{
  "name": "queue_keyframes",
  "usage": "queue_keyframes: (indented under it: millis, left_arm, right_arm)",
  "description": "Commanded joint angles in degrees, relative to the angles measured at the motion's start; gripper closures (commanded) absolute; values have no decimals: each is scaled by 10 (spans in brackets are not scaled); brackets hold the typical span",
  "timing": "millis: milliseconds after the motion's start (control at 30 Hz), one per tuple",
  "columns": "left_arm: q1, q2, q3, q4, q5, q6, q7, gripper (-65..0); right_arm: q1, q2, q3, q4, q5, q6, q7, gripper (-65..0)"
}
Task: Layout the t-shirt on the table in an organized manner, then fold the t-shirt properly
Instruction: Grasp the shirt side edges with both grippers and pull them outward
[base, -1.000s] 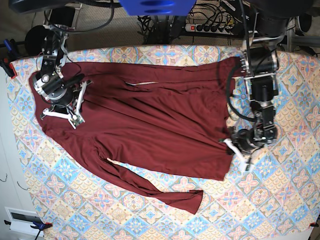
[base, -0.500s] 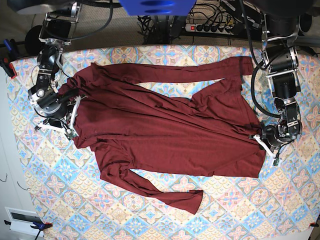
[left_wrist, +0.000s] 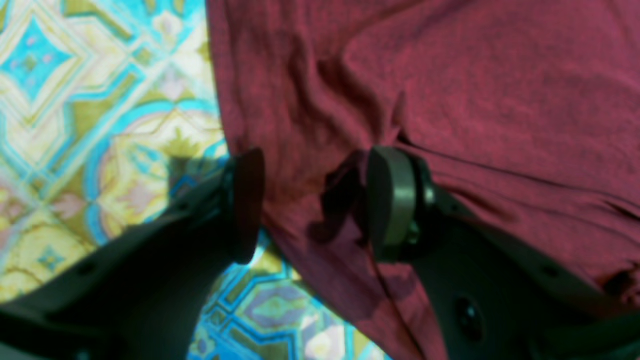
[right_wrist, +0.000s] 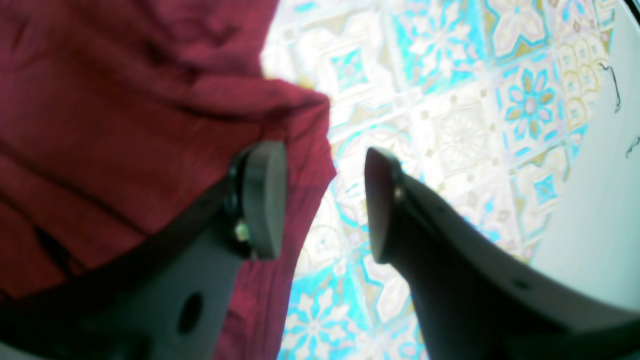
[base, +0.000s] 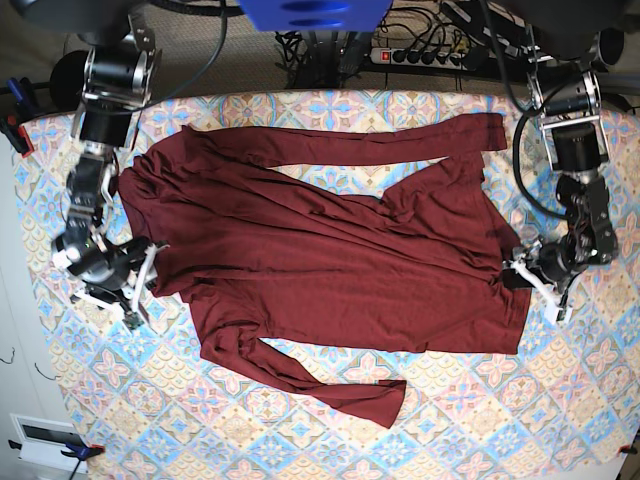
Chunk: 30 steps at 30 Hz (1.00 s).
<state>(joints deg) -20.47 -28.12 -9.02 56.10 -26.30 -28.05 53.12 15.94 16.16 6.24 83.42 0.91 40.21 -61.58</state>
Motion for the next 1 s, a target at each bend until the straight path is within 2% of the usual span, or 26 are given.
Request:
queue_keyframes:
  millis: [0,233,367,600,800,967]
  left_arm:
    - [-8,-6,-1,28,-18,-3,-10,-304]
    - [21,-4,-3,50,-21,-3,-10,-304]
    - [32,-4,-43,50,-28,-3,-10,-304]
    - [32,-3,-51,50,-28,-3,-10,-304]
    - [32,-2,-49,50,-28,-3,-10,-304]
    - [32,7,-50,50,-28,-3,-10,-304]
  right_arm:
    - [39,5,-15,-9,5,-2,13,-260]
    - [138,5,-109,-160,6,-2,90,-263]
    - [172,5,-138,-239,6,-2,124,-263]
    - [180,5,-177,-332,6,-2,188,-263]
    - [180,5,-238,-399,5,-2,260,-263]
    - [206,5,-250,-451,5,-2,309,-261]
